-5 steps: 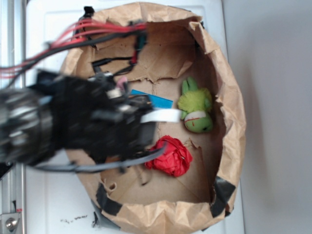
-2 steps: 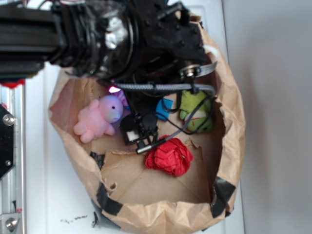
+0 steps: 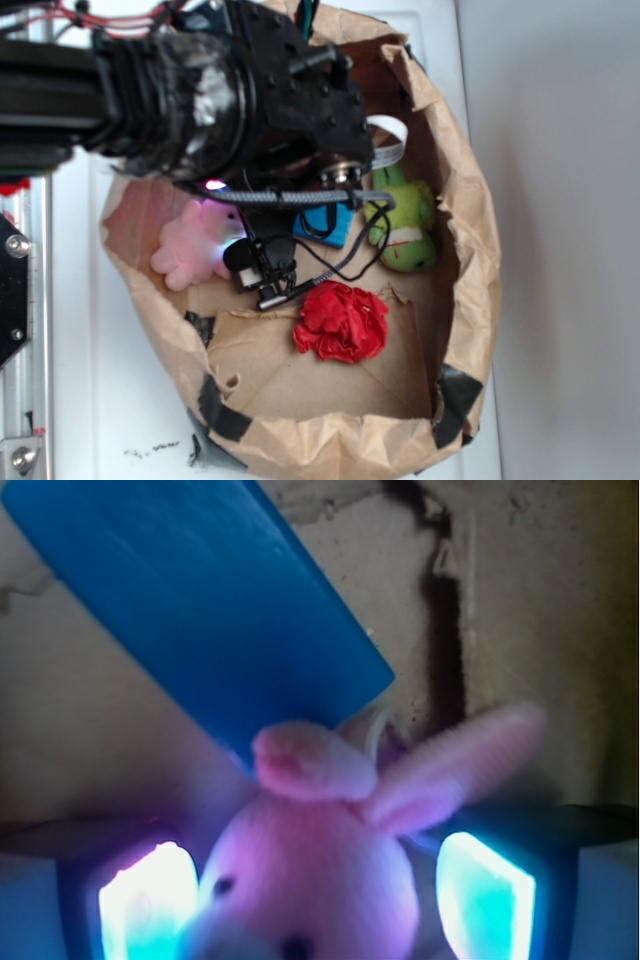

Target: Grab the pink bunny.

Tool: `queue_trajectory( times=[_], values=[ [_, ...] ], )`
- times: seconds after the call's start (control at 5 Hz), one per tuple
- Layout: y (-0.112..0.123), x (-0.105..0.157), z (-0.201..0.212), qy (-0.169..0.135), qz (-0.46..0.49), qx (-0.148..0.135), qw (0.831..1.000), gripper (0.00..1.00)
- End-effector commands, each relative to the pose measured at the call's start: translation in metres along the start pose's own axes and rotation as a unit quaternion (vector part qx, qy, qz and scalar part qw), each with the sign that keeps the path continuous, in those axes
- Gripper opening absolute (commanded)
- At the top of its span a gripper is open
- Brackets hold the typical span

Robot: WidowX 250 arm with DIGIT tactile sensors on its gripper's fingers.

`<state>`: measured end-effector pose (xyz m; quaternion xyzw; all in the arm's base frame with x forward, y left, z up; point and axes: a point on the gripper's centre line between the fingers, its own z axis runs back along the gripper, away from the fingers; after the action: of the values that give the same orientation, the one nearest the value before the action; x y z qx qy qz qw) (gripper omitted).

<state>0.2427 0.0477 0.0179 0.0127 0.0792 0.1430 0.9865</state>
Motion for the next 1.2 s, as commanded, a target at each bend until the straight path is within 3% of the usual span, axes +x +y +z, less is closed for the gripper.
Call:
queue_trajectory(
  times=[0.0, 0.2, 0.4, 0.6, 0.8, 1.0],
  values=[
    [-0.014, -0.006, -0.011, -0.027, -0.004, -0.016, 1.0, 1.0],
    [-0.012, -0.003, -0.009, -0.03, 0.012, -0.008, 0.999, 0.0],
    [-0.009, -0.003, 0.003, -0.05, 0.019, -0.016, 0.998, 0.0],
    [-0.002, 0.004, 0.03, -0.108, 0.044, -0.018, 0.993, 0.0],
    [0.008, 0.011, 0.07, -0.168, 0.07, -0.051, 0.982, 0.0],
    [0.013, 0.011, 0.1, -0.187, 0.078, -0.084, 0.976, 0.0]
  ],
)
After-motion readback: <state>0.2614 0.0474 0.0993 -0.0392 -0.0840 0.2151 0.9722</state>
